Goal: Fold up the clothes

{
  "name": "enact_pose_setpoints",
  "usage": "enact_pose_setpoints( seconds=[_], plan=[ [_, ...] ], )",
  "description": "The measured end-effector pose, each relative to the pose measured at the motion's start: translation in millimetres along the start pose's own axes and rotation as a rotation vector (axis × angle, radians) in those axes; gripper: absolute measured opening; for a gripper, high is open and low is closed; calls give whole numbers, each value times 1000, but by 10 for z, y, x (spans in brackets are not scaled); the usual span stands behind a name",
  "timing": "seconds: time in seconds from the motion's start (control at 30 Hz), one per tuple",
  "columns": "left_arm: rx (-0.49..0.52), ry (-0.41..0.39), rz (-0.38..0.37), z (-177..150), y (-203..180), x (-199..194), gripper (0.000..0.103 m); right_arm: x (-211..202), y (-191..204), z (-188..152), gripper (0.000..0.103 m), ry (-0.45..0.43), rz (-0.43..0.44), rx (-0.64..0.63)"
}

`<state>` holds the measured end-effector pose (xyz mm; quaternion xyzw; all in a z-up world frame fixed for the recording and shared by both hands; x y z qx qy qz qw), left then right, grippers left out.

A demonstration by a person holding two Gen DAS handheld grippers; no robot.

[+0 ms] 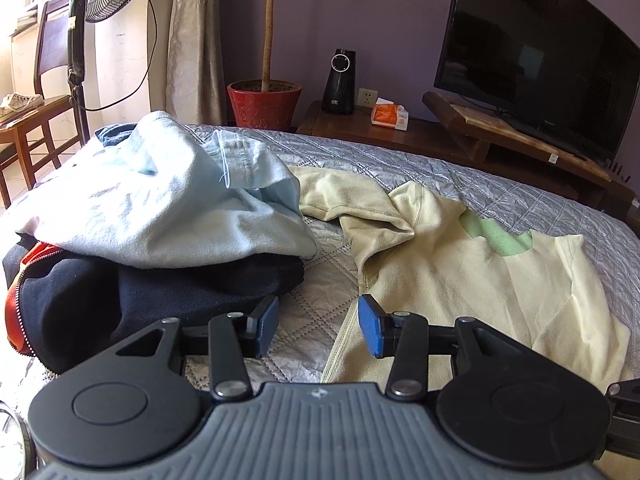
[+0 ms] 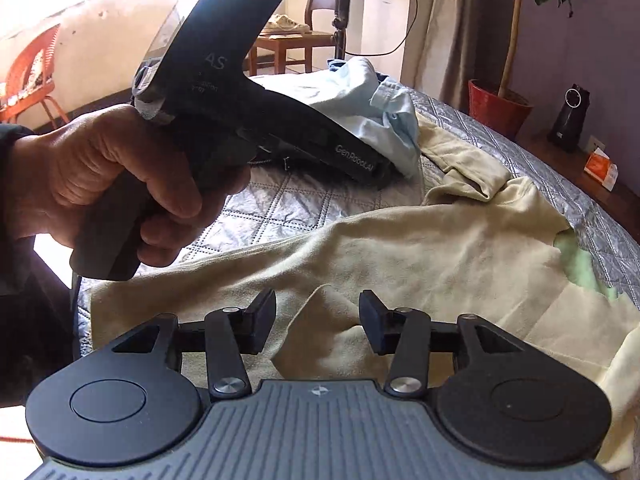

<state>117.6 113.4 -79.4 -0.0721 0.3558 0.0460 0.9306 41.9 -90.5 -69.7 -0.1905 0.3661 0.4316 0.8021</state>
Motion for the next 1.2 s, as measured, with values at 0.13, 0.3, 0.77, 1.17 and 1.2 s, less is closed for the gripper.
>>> enact_pose_setpoints(
  seconds=[0.13, 0.3, 0.77, 1.17, 1.2],
  plan=[
    [-7, -2, 3, 9, 27, -4, 40, 281, 35, 24, 49, 84, -112, 12],
    [13, -4, 1, 4, 5, -10, 40, 340, -42, 29, 1, 101, -181, 49],
    [16, -7, 1, 0, 11, -19, 41, -142, 156, -120, 27, 1, -70, 151],
    [162, 39, -114, -181, -466, 9, 44, -510, -1989, -430, 37, -88, -409, 515],
    [179, 46, -117, -208, -506, 19, 44, -543, -2168, -460, 37, -95, -438, 544]
  ],
)
Point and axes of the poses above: each gripper's, at about its wrist camera, not at the fingertips, and x roughly the way its jaws point, y to its left, z to its top, the point moved 7 cm from there along x, roughly the way its jaws point, and after that the axes turned 2 degrees about y, right-handed, at the moved point
